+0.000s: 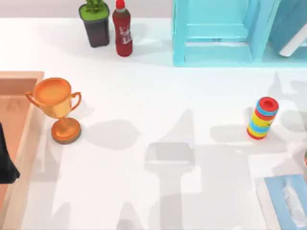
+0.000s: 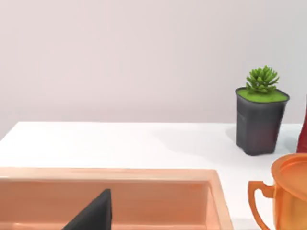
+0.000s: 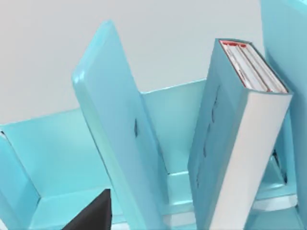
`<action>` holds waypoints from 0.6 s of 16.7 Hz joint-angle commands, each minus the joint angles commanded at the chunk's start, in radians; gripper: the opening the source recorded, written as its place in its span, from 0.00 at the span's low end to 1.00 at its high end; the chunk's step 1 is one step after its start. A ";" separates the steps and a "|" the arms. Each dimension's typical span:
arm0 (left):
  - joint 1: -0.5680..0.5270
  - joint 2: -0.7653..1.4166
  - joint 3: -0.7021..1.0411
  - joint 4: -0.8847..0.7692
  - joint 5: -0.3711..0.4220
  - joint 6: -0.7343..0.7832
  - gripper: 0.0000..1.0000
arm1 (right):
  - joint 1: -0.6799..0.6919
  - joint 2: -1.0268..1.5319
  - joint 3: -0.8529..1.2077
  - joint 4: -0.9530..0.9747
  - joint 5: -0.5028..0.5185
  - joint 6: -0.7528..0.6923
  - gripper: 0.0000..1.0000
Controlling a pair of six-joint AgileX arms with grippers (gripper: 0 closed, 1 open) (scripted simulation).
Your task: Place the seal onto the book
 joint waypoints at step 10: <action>0.000 0.000 0.000 0.000 0.000 0.000 1.00 | -0.033 0.623 0.242 0.291 -0.056 0.111 1.00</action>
